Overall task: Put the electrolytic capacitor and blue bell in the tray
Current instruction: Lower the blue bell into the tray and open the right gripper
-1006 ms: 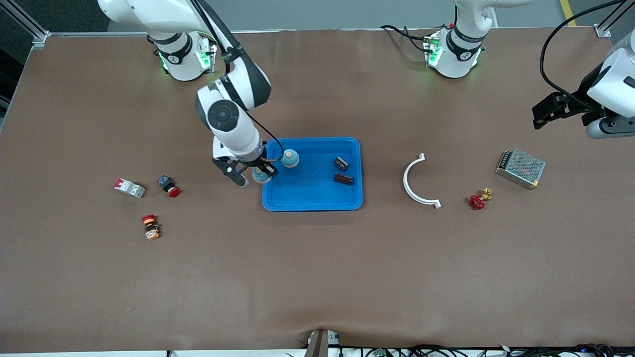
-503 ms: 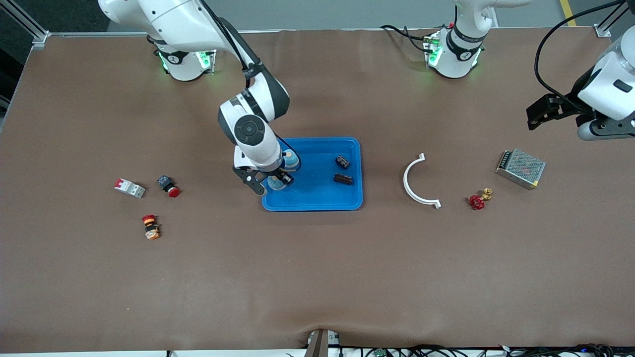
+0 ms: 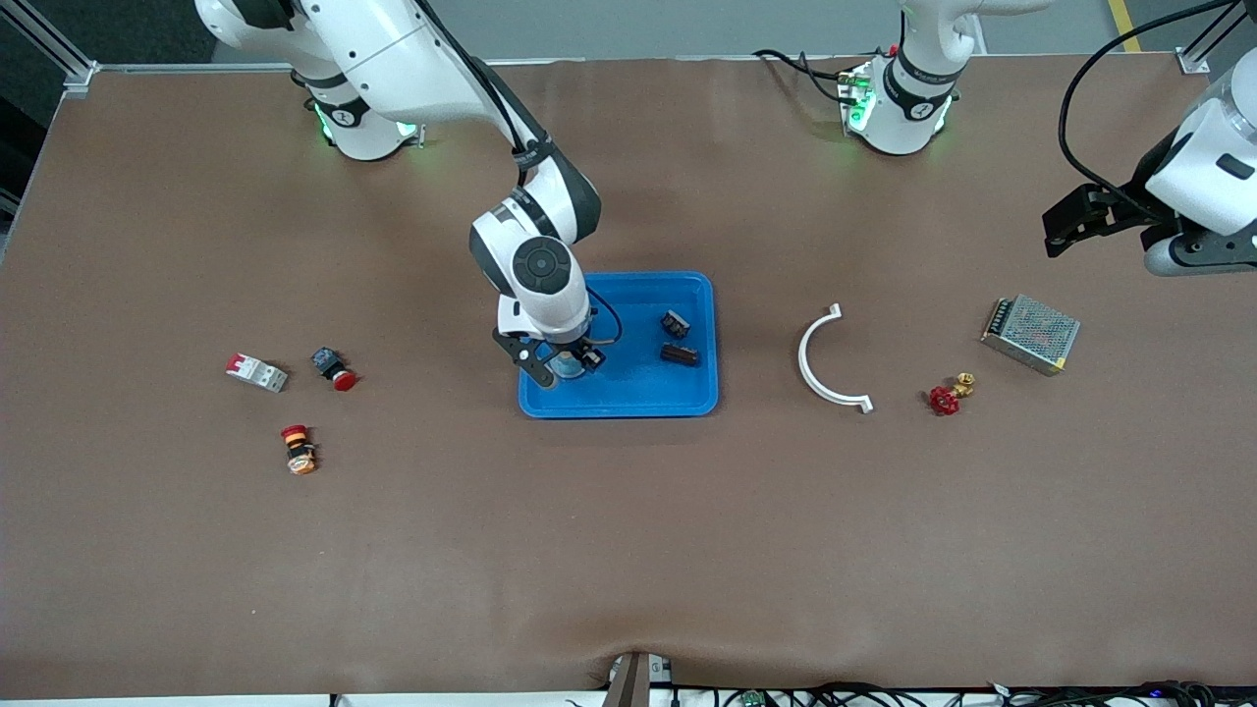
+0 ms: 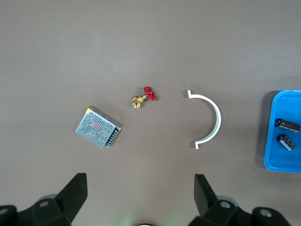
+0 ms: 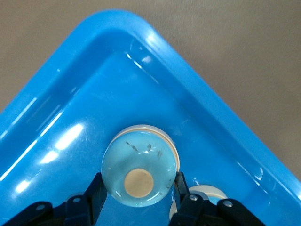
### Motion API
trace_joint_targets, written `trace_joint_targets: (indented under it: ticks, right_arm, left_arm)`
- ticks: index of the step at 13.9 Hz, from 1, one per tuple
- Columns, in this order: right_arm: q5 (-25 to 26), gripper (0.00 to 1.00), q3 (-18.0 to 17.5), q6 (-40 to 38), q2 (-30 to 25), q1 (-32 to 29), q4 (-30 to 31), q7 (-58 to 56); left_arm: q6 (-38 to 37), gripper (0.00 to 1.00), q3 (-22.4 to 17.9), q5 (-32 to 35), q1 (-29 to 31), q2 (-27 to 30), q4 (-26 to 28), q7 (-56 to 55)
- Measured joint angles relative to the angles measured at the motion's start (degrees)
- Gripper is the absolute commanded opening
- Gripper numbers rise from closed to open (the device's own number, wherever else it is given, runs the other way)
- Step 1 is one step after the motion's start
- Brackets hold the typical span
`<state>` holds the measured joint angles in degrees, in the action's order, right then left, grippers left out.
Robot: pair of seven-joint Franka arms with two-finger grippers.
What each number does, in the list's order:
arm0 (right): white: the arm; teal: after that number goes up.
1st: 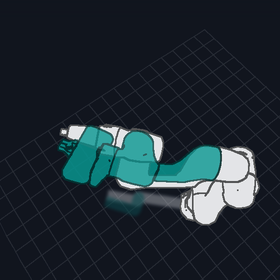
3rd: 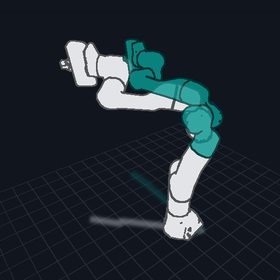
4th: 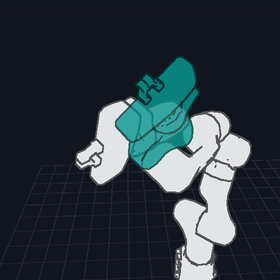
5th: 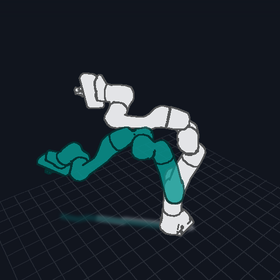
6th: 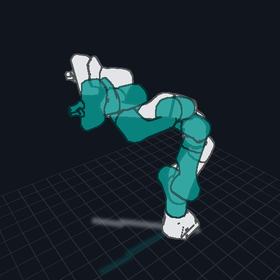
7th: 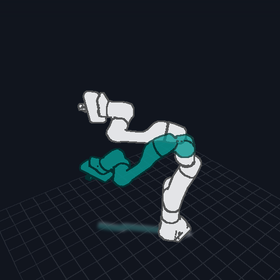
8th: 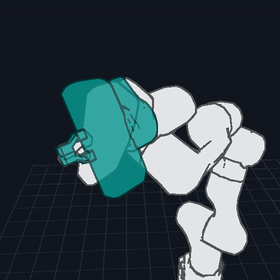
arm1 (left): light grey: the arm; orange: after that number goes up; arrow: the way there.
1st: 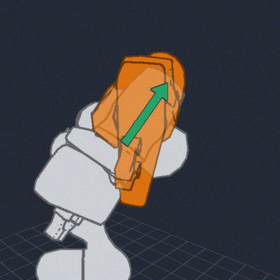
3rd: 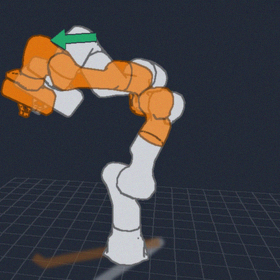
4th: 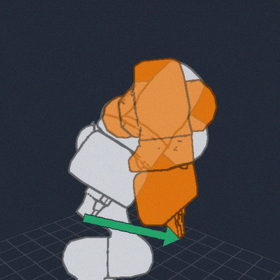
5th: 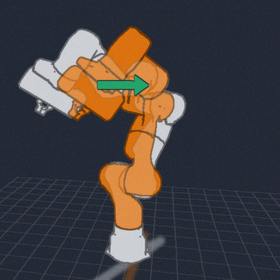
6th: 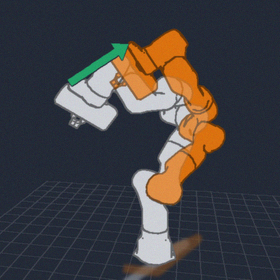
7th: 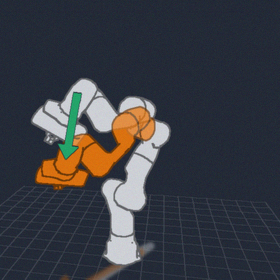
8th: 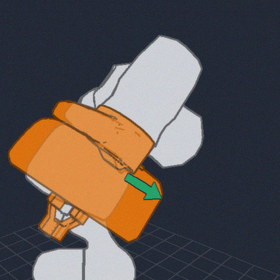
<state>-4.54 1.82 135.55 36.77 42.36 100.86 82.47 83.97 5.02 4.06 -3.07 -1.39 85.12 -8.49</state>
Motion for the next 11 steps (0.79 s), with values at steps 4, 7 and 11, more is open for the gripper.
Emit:
trace_joint_targets:
  ticks: [4, 7, 11]
  right_arm:
    - [0.1, 0.00, 0.0, 0.0, 0.2, 0.9, 0.0, 1.1]
    - [0.2, 0.00, 0.0, 0.8, 0.8, 1.3, -0.1, 1.9]
    - [0.6, 0.00, 0.1, 0.8, 1.4, 1.3, -0.9, 2.6]
  left_arm:
    - [0.0, 1.00, 0.0, 0.0, 0.0, 0.1, -0.3, 0.0]
    - [0.0, 1.00, 0.0, 0.0, 0.0, 0.2, -0.4, 0.0]
    - [0.0, 1.00, -0.1, 0.0, 0.1, 0.2, -0.4, 0.0]
